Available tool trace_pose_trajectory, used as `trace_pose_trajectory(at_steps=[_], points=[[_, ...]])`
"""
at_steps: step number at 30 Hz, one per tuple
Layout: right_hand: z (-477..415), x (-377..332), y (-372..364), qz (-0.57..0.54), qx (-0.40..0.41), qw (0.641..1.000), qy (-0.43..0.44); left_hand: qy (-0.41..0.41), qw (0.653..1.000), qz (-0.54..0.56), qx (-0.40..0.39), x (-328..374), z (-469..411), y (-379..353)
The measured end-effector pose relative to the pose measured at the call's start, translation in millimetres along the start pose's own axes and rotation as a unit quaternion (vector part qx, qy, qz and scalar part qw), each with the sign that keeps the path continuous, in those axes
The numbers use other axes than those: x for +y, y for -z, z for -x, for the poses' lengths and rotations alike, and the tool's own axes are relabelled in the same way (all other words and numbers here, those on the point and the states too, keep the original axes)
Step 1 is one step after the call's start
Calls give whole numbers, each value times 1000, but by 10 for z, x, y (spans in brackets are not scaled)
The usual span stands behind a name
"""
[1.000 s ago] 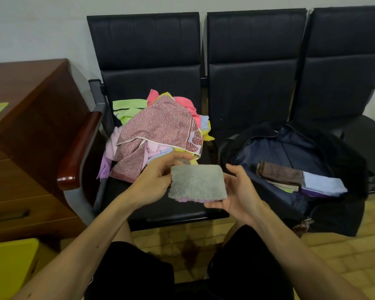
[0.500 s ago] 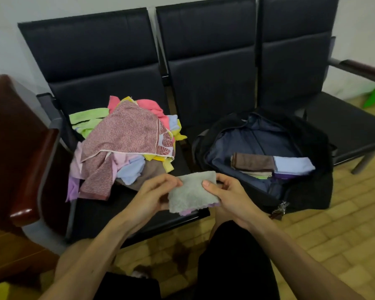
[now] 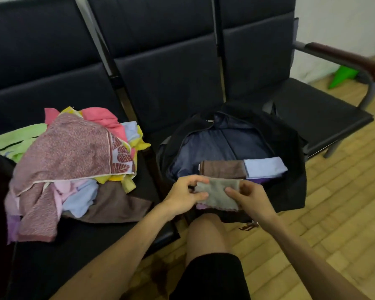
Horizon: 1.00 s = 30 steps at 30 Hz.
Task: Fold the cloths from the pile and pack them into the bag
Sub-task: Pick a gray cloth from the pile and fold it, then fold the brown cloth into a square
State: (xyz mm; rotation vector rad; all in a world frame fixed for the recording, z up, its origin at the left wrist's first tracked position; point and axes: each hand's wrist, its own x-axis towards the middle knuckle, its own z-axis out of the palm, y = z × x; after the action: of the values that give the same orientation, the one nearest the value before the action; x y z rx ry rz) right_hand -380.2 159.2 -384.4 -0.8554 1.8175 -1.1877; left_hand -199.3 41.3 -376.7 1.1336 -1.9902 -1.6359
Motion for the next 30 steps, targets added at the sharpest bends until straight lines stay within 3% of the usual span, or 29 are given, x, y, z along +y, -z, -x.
trace_pose_trajectory(at_steps=[7,11,25,30], points=[[-1010,18,212,223,68,972,19,-4,991,-135,8,-43,-1014,-156],[-1252,147,152,290,80,954,-4,2,985,-174,17,-168,-1265,-233],[-1263,213,84,282,119,952,-29,-10,975,-220,2,-297,-1299,-197],[-1082,49,-32,261,174,948,45,-48,978,-194,56,-155,-883,90]])
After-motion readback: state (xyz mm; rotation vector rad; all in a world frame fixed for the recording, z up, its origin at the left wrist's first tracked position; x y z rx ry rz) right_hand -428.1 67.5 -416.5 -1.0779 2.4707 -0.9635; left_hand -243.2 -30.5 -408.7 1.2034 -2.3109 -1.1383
